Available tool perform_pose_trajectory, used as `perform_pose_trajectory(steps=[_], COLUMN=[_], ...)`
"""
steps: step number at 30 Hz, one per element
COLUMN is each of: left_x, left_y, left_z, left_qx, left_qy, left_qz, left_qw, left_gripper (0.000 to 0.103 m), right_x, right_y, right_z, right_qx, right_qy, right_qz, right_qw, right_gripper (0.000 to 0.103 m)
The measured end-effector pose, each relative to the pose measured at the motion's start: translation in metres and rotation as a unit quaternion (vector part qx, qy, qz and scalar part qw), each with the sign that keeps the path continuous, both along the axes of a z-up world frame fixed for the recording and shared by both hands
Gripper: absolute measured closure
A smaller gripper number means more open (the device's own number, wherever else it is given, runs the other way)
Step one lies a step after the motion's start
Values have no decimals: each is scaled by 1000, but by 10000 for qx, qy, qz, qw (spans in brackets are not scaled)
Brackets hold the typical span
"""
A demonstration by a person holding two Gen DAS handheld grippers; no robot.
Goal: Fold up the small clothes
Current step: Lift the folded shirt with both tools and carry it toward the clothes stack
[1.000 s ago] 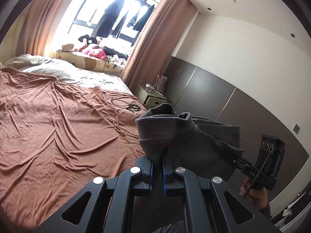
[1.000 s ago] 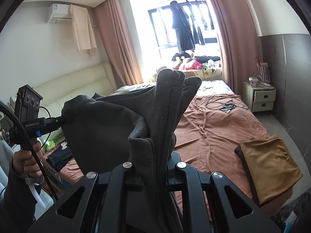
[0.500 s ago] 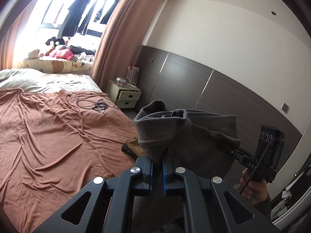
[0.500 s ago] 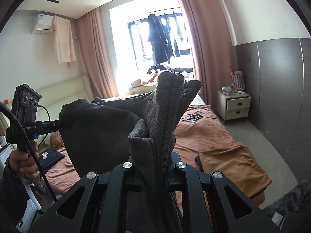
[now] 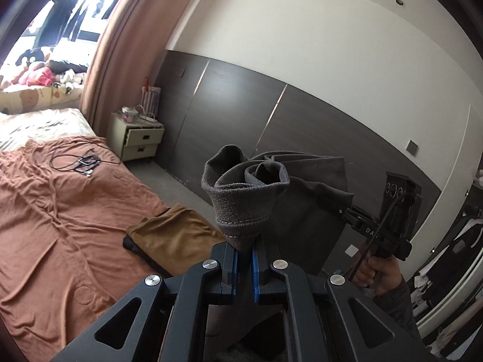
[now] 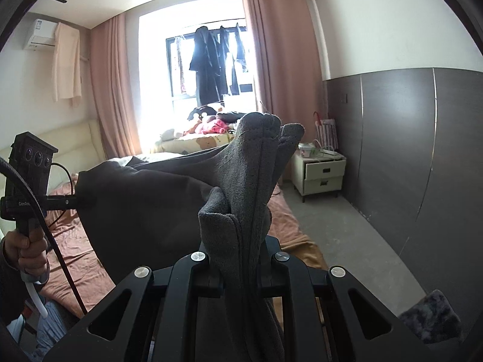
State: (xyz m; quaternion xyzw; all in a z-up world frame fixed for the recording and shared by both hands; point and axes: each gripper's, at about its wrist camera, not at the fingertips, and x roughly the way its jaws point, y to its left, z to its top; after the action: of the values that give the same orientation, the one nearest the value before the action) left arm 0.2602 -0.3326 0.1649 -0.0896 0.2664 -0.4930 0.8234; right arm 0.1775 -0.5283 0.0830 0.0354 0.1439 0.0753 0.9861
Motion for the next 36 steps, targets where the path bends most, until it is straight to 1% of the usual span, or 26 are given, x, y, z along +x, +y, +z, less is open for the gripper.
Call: perform_pose_trajectory(steps=[6, 10, 14, 18, 23, 30, 36], left_x=[23, 38, 56, 70, 96, 133, 184], left_y=[-55, -85, -109, -123, -127, -128, -126], left_z=[-12, -23, -36, -48, -57, -70, -99], left_qx=[-36, -71, -126, -134, -182, -182, -165], left_qy=[158, 282, 500, 629, 805, 896, 1199], left_qz=[-563, -889, -1090, -1190, -1076, -856, -513], left_qw=[9983, 9956, 9927, 9908, 9908, 9921, 9913], left_gripper=[96, 96, 96, 96, 96, 96, 96], right_x=[5, 6, 11, 21, 40, 73, 115], right_y=[9, 17, 29, 44, 77, 140, 183], right_z=[-3, -6, -11, -14, -13, -8, -11], right_qx=[-286, -322, -321, -290, -283, -315, -352], right_qy=[119, 237, 320, 410, 500, 712, 992], right_qz=[-392, -593, -730, -827, -818, -724, -729], right_qw=[9988, 9974, 9963, 9953, 9950, 9943, 9918], right_gripper=[93, 93, 93, 93, 93, 93, 93])
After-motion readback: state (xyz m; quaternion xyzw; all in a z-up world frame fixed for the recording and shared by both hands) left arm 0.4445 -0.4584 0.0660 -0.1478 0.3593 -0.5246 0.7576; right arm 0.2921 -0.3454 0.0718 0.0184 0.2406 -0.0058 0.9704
